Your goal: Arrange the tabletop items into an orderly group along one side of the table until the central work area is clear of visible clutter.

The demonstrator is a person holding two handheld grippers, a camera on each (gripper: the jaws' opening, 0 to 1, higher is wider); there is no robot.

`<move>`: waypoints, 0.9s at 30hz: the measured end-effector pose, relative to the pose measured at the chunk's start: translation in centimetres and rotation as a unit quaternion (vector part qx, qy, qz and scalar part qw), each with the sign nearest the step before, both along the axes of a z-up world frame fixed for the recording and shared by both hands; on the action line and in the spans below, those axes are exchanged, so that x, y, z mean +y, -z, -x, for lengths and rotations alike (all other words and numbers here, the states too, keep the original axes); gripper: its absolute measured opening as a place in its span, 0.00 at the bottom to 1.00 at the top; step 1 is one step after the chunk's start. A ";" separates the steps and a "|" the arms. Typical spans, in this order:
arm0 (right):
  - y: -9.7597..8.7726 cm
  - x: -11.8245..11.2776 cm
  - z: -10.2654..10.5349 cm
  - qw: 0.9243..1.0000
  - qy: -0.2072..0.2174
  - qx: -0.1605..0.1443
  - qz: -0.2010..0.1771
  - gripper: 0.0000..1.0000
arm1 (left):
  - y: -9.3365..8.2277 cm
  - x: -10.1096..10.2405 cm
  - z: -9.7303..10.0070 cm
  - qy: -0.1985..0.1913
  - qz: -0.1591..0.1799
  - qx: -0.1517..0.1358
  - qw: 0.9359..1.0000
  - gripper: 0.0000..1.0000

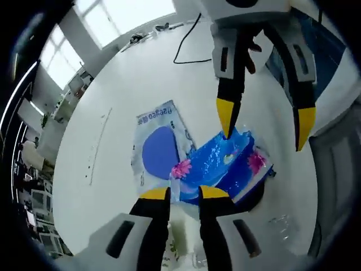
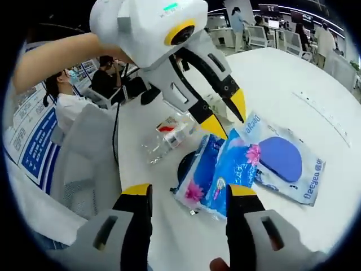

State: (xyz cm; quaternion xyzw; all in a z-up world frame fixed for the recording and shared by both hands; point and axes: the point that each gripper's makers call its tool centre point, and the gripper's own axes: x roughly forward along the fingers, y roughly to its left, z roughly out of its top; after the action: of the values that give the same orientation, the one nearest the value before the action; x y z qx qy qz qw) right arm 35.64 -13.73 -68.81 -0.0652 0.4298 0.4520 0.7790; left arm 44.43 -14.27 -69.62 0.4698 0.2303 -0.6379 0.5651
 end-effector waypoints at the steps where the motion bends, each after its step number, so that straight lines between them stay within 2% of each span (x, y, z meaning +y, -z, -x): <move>1: 0.2 0.0 0.1 1.000 0.000 0.003 0.001 0.51 | 0.3 0.1 0.1 0.013 -0.009 -0.002 1.000 0.18; 2: 0.4 0.1 0.1 1.000 0.000 0.007 0.004 0.51 | 0.6 0.3 0.2 0.029 -0.023 -0.011 0.999 0.19; 5: 0.7 0.0 0.1 1.000 0.001 0.011 0.008 0.51 | 0.9 0.6 0.5 0.047 -0.035 -0.008 0.998 0.21; 8: 0.7 0.0 -0.4 1.000 0.013 0.016 0.002 0.51 | 1.4 1.1 0.2 0.093 -0.066 -0.038 0.993 0.24; 9: 0.9 0.0 -0.6 1.000 0.016 0.018 0.002 0.50 | 1.7 1.2 0.2 0.100 -0.074 -0.038 0.992 0.24; 13: 1.6 -0.4 -0.8 0.999 0.031 0.031 0.005 0.50 | 3.2 1.5 0.4 0.118 -0.101 -0.030 0.987 0.23; 15: 1.7 -0.5 -0.7 0.999 0.031 0.036 0.004 0.49 | 3.7 1.6 0.4 0.110 -0.112 -0.021 0.987 0.23; 18: 2.1 -0.5 -0.5 0.999 0.026 0.039 0.013 0.47 | 4.0 1.4 0.2 0.130 -0.116 -0.038 0.984 0.19; 21: 2.4 0.2 -0.7 0.999 0.012 0.032 0.023 0.41 | 4.2 0.9 0.6 0.127 -0.119 -0.033 0.984 0.12; 23: 2.6 0.3 -1.1 0.999 0.007 0.027 0.025 0.31 | 4.2 0.8 0.8 0.126 -0.118 -0.035 0.984 0.08; 27: 3.8 -1.1 -1.0 0.999 0.009 0.035 0.041 0.19 | 4.0 1.3 0.9 0.119 -0.121 -0.034 0.985 0.01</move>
State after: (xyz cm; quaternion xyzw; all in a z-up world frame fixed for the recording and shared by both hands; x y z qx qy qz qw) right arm 36.63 -14.79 -72.63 -0.0770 0.4755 0.4291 0.7640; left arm 43.55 -13.00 -73.60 0.5800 0.2287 -0.6520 0.4315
